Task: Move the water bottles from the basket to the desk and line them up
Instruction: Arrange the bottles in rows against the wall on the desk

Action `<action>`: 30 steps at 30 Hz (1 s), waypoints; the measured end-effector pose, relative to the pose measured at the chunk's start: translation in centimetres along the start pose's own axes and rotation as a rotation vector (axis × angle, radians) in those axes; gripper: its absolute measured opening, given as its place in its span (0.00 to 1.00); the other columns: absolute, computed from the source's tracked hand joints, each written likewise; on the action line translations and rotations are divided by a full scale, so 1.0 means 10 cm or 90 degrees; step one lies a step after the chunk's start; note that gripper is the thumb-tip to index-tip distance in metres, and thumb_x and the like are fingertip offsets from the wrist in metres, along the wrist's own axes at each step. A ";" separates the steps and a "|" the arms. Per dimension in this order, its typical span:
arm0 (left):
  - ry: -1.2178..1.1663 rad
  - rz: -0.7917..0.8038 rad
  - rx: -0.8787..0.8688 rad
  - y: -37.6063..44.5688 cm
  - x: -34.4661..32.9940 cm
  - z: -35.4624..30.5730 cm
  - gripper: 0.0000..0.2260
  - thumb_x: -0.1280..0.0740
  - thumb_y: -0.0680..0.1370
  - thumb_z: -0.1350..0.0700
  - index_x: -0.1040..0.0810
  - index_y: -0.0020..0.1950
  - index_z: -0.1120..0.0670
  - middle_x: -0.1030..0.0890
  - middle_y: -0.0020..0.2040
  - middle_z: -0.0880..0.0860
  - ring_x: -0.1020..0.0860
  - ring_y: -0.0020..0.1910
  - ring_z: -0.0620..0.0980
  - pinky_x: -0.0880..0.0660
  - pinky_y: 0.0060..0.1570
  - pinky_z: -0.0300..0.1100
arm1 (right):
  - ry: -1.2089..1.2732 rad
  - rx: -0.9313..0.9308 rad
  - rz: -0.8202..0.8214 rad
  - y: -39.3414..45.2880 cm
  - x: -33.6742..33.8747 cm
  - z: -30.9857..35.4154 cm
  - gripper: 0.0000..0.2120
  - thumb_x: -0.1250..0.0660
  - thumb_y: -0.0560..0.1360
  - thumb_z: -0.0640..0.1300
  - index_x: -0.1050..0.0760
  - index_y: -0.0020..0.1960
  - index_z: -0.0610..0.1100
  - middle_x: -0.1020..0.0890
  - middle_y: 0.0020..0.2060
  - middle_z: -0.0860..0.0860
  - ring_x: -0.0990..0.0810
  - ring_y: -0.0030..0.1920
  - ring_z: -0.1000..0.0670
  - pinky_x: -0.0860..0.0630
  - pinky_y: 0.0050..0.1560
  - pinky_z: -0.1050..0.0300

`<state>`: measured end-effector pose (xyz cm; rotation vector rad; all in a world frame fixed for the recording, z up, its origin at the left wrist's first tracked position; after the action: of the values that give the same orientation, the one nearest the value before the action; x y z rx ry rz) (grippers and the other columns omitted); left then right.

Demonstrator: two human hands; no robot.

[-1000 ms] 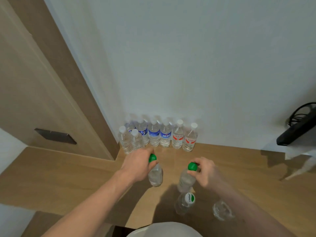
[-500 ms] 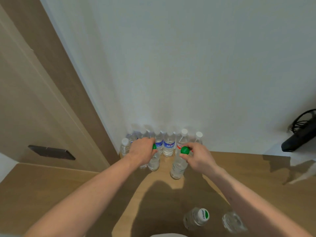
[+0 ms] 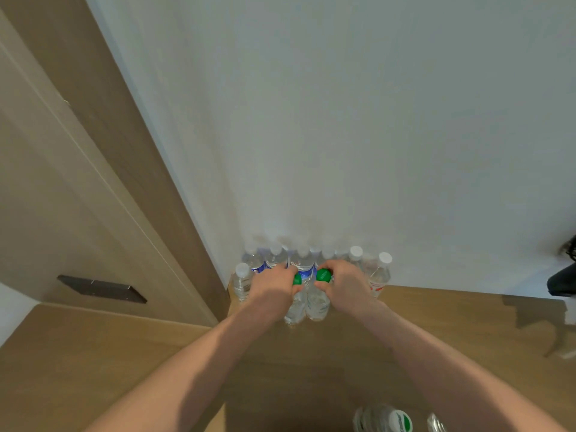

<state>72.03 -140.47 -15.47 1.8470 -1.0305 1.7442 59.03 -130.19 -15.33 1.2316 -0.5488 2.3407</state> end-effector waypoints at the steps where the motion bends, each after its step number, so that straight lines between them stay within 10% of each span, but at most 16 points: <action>1: -0.006 -0.005 0.000 -0.03 -0.01 0.02 0.15 0.38 0.85 0.44 0.27 0.70 0.48 0.22 0.60 0.50 0.20 0.57 0.54 0.26 0.49 0.48 | 0.001 -0.003 0.002 0.02 -0.02 0.01 0.17 0.25 0.78 0.49 0.19 0.65 0.47 0.17 0.57 0.48 0.20 0.58 0.46 0.27 0.62 0.53; 9: -0.010 -0.165 -0.047 -0.38 0.05 0.08 0.13 0.38 0.86 0.48 0.25 0.70 0.44 0.24 0.61 0.43 0.17 0.47 0.49 0.30 0.40 0.40 | 0.010 -0.020 -0.014 0.01 -0.12 -0.02 0.13 0.25 0.79 0.48 0.19 0.63 0.49 0.18 0.55 0.50 0.23 0.51 0.50 0.30 0.55 0.55; 15: -0.041 -0.134 -0.037 -0.57 -0.01 0.05 0.24 0.41 0.87 0.52 0.40 0.83 0.42 0.31 0.75 0.40 0.18 0.55 0.48 0.27 0.47 0.41 | 0.032 -0.019 -0.043 -0.07 -0.16 -0.05 0.12 0.25 0.80 0.49 0.19 0.61 0.49 0.20 0.50 0.54 0.23 0.49 0.52 0.31 0.52 0.58; 30: -0.013 -0.035 -0.030 -0.63 -0.21 -0.03 0.38 0.37 0.80 0.63 0.50 0.86 0.45 0.53 0.85 0.42 0.26 0.36 0.48 0.30 0.38 0.40 | 0.033 0.006 -0.061 -0.15 -0.19 -0.05 0.19 0.27 0.81 0.46 0.21 0.69 0.43 0.16 0.59 0.47 0.19 0.59 0.47 0.27 0.61 0.58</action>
<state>76.60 -135.68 -16.23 1.8504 -1.0105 1.6585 60.45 -129.06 -16.98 1.1716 -0.4532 2.2905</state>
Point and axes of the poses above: each hand's wrist, its own y-axis towards the middle knuckle, its own x-axis out of the back of the hand, z = x × y, the point moved 6 cm from there along y, towards the middle knuckle
